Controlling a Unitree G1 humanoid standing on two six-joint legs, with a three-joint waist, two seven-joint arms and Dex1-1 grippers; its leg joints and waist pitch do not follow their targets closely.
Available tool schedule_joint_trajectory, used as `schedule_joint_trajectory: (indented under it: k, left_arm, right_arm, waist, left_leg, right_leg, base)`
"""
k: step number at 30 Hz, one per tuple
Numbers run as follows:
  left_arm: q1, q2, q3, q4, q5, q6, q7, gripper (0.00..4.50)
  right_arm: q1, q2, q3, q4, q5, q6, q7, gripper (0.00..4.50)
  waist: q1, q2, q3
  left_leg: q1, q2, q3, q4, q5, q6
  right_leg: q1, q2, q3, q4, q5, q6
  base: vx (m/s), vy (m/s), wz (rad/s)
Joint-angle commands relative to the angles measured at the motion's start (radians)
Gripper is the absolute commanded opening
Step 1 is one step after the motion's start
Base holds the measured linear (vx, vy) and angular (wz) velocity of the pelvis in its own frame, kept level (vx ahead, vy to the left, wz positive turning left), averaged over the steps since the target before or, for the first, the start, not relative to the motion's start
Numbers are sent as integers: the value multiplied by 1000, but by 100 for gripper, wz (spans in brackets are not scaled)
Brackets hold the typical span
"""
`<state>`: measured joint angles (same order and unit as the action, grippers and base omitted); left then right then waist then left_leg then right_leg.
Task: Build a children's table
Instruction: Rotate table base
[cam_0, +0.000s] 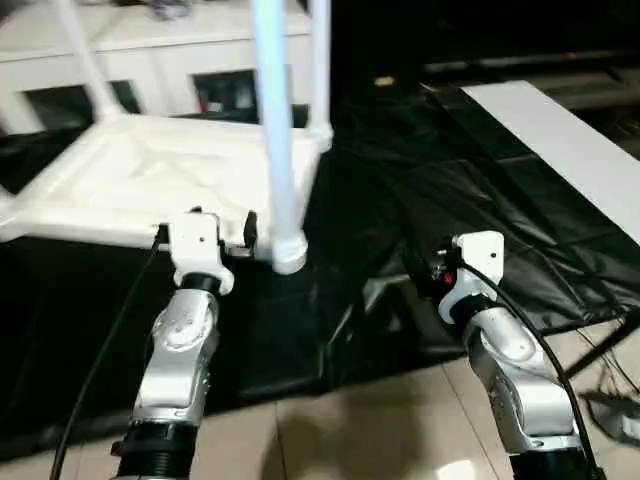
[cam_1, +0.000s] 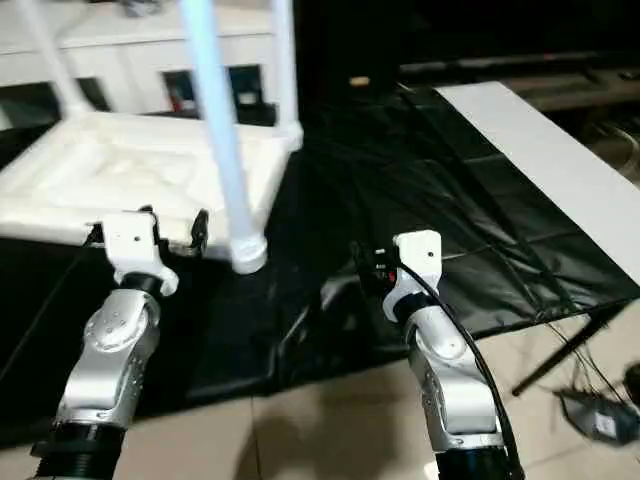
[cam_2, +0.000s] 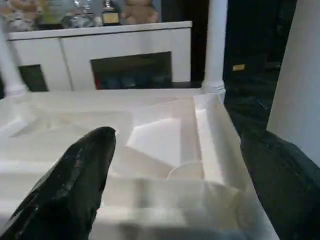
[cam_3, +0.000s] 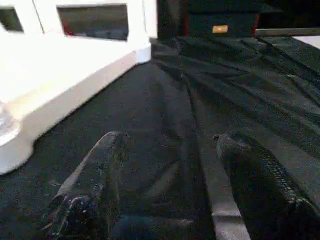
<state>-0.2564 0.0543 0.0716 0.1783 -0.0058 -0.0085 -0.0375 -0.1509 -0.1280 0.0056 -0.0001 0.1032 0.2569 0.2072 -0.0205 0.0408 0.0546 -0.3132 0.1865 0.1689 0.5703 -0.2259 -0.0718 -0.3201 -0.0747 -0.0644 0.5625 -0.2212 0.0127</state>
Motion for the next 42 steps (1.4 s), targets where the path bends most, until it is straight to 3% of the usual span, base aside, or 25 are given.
schedule_joint_trajectory:
  k: [1, 3, 5, 6, 7, 8, 9, 11, 12, 13, 14, 15, 17, 18, 19, 20, 21, 22, 23, 25, 27, 28, 30, 33, 42]
  left_arm:
    - [-1, -6, -1, -16, -3, 24, 12, 443]
    - [9, -9, -4, -30, 5, 34, 26, 443]
    - [13, -9, -6, -34, 13, 37, 39, 443]
    - [20, -9, -2, -36, 14, 37, 48, 443]
    - [21, -8, 0, -37, 17, 39, 52, 443]
    - [25, -8, 1, -38, 13, 34, 47, 443]
    - [27, -8, 1, -38, 11, 33, 45, 443]
    - [29, -10, 2, -38, 11, 32, 43, 443]
    - [31, -11, -2, -38, 10, 35, 32, 443]
    - [31, -10, -4, -39, 17, 34, 34, 443]
    - [31, -10, -7, -40, 12, 36, 31, 443]
    - [34, -7, -12, -41, 11, 38, 28, 443]
    - [39, -6, -14, -45, -3, 39, 14, 443]
    - [52, 9, -23, -57, -42, 62, -53, 443]
    - [56, 25, -27, -57, -58, 65, -97, 443]
    - [59, 45, -32, -55, -75, 59, -148, 443]
    - [59, 45, -32, -55, -75, 59, -148, 443]
    - [60, 65, -32, -50, -90, 46, -192, 443]
    - [60, 77, -32, -48, -99, 37, -220, 443]
    - [19, 167, -1, 1, -167, 47, -368, 443]
    - [-10, 231, -13, 36, -181, 62, -466, 443]
    - [-20, 250, -19, 49, -183, 64, -498, 443]
    - [-54, 312, -44, 95, -183, 65, -612, 443]
    - [-112, 414, -110, 165, -172, 48, -842, 443]
    - [-287, 436, -283, 349, -60, -46, -1067, 443]
  right_arm:
    - [4, -8, 18, -33, -17, 15, 11, 311]
    - [4, -9, 13, -31, -12, 30, 12, 311]
    - [3, -15, 16, -29, -14, 33, 19, 311]
    - [-9, -12, 6, -13, -12, 27, 9, 311]
    - [-14, -11, 3, -8, -11, 27, 6, 311]
    - [-18, -17, 8, -8, -13, 15, 15, 311]
    - [-23, -17, 2, -8, -15, 21, 6, 311]
    - [-26, -18, -2, -6, -16, 25, -3, 311]
    - [-27, -21, -7, -2, -21, 26, -12, 311]
    - [-25, -22, -7, -3, -21, 26, -10, 311]
    - [-22, -23, -7, -6, -22, 25, -7, 311]
    - [-18, -22, -10, -9, -21, 26, -6, 311]
    - [-15, -23, -10, -13, -23, 28, -5, 311]
    - [-8, -27, -8, -18, -19, 27, 0, 311]
    - [-5, -27, -9, -19, -14, 27, 3, 311]
    - [0, -32, -7, -22, -6, 30, 15, 311]
    - [0, -32, -7, -22, -6, 30, 15, 311]
    - [4, -40, -1, -26, 0, 32, 34, 311]
    - [8, -46, 4, -29, 4, 33, 47, 311]
    - [40, -92, 30, -52, 28, 22, 148, 311]
    - [49, -118, 32, -66, 49, 29, 205, 311]
    - [50, -128, 32, -67, 54, 24, 223, 311]
    - [49, -159, 30, -70, 70, 24, 273, 311]
    - [49, -240, 54, -75, 94, 27, 401, 311]
    - [63, -422, 148, -105, 102, 1, 676, 311]
  waist:
    - [9, -6, -75]
    - [21, -25, -80]
    - [15, -10, -89]
    - [-10, 19, -93]
    - [-47, 21, -96]
    - [-74, 32, -106]
    - [-40, 7, -79]
    - [-32, -18, -79]
    - [-4, -81, -54]
    - [20, -113, -52]
    - [54, -101, -73]
    - [53, -107, -65]
    - [50, -93, -58]
    - [50, -65, -49]
    - [52, -47, -45]
    - [51, -1, -53]
    - [44, 23, -63]
    - [9, 49, -66]
    - [13, 28, -84]
    - [32, 24, -90]
    - [53, -3, -77]
    - [57, -9, -72]
    - [55, -3, -55]
    - [40, 0, -42]
    - [49, -10, -48]
  left_leg:
    - [-6, 0, 5, -61, -225, 147]
    - [-133, -51, -25, 6, -14, 375]
    - [-107, -48, -45, 14, 92, 432]
    - [25, -38, -129, 5, 287, 573]
    - [107, -11, -212, 2, 356, 681]
    - [229, 102, -270, 30, 511, 692]
    - [167, 118, -262, 11, 598, 606]
    - [144, 108, -219, -18, 470, 532]
    - [73, -49, -97, -8, 77, 380]
    - [-5, -136, -57, 63, -63, 335]
    - [-24, -148, -68, 170, -151, 240]
    - [-69, -135, -85, 190, -87, 177]
    - [-87, -119, -95, 190, -34, 140]
    - [-107, -74, -113, 162, 60, 91]
    - [-112, -55, -118, 124, 115, 88]
    - [-90, -17, -117, 28, 218, 98]
    - [-63, 4, -125, 1, 286, 111]
    - [-21, 97, -196, -20, 282, 229]
    - [19, 117, -216, 9, 436, 312]
    - [8, 75, -196, 37, 753, 314]
    - [-66, -11, -109, 27, 360, 222]
    - [-76, -10, -101, 15, 228, 199]
    - [-54, 14, -91, -27, -167, 124]
    - [-46, 27, -86, -55, -416, 18]
    - [-46, 34, -69, -54, -359, 45]
  right_leg:
    - [74, -30, 32, -68, -278, -239]
    - [163, -83, -11, -92, -221, -148]
    - [146, -70, -43, -87, -183, -145]
    - [83, 24, -99, -22, -83, -104]
    - [0, 55, -107, 48, -137, -51]
    - [-134, 17, -43, 125, -286, 20]
    - [-156, -17, -2, 176, -197, 64]
    - [-167, -42, 36, 181, -71, 71]
    - [-85, -45, 88, 25, 94, -11]
    - [4, -67, 161, -29, -103, 16]
    - [66, -130, 239, -51, -299, -65]
    - [101, -106, 237, -32, -249, -134]
    - [115, -120, 230, -32, -98, -205]
    - [106, -125, 198, -50, -13, -330]
    - [91, -110, 172, -47, 12, -336]
    - [65, -48, 100, -16, 55, -279]
    - [51, -14, 61, 6, 94, -220]
    - [-15, 17, 30, 111, 74, -151]
    - [-51, -22, 58, 108, 77, -112]
    - [-63, -49, 82, 78, 209, -66]
    - [-11, -81, 90, 29, 252, -135]
    - [1, -92, 93, 23, 233, -155]
    - [-4, -85, 89, 1, -23, -227]
    - [-18, -74, 90, -8, -286, -221]
    - [-23, -97, 96, -20, -282, -220]
  base:
    - [131, 31, 12]
    - [147, 28, 24]
    - [168, 22, 63]
    - [227, -9, 75]
    - [256, -79, 60]
    - [256, -79, 60]
    - [147, -147, 14]
    - [14, -166, -4]
    - [56, -138, 2]
    - [156, -87, 20]
    - [156, -87, 20]
    - [143, -50, 26]
    - [137, -37, 11]
    - [119, 4, 8]
    - [108, 27, 5]
    - [108, 27, 5]
    - [123, 92, -7]
    - [113, 121, -7]
    - [113, 121, -7]
    - [42, 73, 3]
    - [8, 33, 1]
    - [-59, -12, -2]
    - [-66, -15, 0]
    - [-77, -4, -1]
    - [-21, 7, -3]
